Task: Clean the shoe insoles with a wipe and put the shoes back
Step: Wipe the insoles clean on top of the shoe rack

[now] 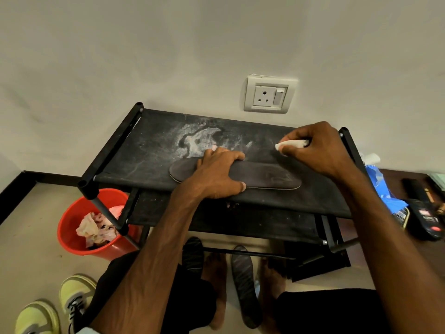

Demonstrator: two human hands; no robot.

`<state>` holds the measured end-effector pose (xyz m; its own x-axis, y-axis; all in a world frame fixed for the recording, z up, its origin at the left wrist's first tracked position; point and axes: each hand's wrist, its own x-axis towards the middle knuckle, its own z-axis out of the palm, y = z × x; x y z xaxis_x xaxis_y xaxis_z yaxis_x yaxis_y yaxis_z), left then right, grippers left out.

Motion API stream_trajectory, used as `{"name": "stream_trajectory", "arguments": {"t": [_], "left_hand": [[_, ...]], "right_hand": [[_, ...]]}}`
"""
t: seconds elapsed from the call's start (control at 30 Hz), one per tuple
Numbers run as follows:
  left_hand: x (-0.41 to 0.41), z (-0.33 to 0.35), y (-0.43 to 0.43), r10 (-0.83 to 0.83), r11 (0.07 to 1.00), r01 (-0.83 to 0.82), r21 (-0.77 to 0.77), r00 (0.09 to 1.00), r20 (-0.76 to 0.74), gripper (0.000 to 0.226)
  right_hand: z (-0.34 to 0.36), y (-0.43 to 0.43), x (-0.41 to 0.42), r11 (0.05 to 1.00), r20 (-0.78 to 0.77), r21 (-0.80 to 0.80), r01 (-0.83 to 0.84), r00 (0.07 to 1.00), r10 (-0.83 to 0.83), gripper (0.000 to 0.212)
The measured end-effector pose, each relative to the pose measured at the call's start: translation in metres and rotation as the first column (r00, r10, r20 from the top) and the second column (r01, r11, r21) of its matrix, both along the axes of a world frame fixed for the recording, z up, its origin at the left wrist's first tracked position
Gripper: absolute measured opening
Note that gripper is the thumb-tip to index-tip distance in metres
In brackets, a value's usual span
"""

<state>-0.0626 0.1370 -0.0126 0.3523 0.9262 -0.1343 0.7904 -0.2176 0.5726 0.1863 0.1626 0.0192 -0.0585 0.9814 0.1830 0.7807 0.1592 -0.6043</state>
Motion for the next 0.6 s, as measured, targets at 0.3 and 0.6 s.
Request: {"name": "stream_trajectory", "arguments": {"t": [0.3, 0.6], "left_hand": [[0.023, -0.007, -0.001, -0.02, 0.985, 0.026, 0.17, 0.999, -0.038, 0.075], [0.025, -0.009, 0.003, -0.018, 0.988, 0.031, 0.153, 0.996, -0.089, 0.076]], "right_hand": [[-0.008, -0.002, -0.006, 0.985, 0.022, -0.152, -0.085, 0.996, 0.089, 0.01], [-0.001, -0.012, -0.009, 0.927, 0.079, -0.323, -0.19, 0.971, 0.227, 0.009]]}}
